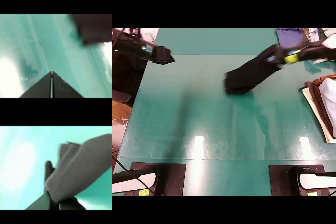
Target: Fold the shirts.
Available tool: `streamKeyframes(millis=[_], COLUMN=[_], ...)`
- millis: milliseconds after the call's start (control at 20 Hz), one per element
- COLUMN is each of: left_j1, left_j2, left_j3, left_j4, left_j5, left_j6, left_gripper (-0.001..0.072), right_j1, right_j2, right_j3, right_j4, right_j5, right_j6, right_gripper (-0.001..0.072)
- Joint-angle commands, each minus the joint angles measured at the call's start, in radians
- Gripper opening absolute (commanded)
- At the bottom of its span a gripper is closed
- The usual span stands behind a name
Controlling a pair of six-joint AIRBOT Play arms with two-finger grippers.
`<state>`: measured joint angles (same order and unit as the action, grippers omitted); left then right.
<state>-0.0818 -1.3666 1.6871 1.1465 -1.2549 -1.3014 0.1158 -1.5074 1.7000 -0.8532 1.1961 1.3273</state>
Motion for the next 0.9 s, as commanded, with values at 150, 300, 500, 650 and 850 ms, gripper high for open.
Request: streamKeyframes(millis=[150,300,500,650,850], left_j1=[-0.18,-0.216,-0.217,-0.217,-0.218], left_j2=[-0.001,-0.001,-0.001,-0.001,-0.001], left_j3=[0.0,0.0,0.0,0.0,0.0], left_j4=[-0.002,-0.001,0.002,0.002,0.002], left_j5=[0.095,0.095,0.084,0.085,0.085], left_j6=[-0.003,-0.003,-0.008,-0.008,-0.011], left_gripper=[0.0031,0.0031,0.0031,0.0031,0.0031], right_j1=[-0.314,-0.386,-0.457,-0.494,-0.502], right_j2=[-0.039,-0.146,-0.197,-0.197,-0.192], right_j3=[0.238,0.36,0.338,0.313,0.392], right_j4=[-0.108,-0.108,-0.104,0.012,0.1], right_j5=[0.034,0.032,-0.115,-0.198,-0.252], right_j6=[0.022,-0.005,-0.02,-0.159,-0.356], right_gripper=[0.0018,0.0017,0.0017,0.0017,0.0017])
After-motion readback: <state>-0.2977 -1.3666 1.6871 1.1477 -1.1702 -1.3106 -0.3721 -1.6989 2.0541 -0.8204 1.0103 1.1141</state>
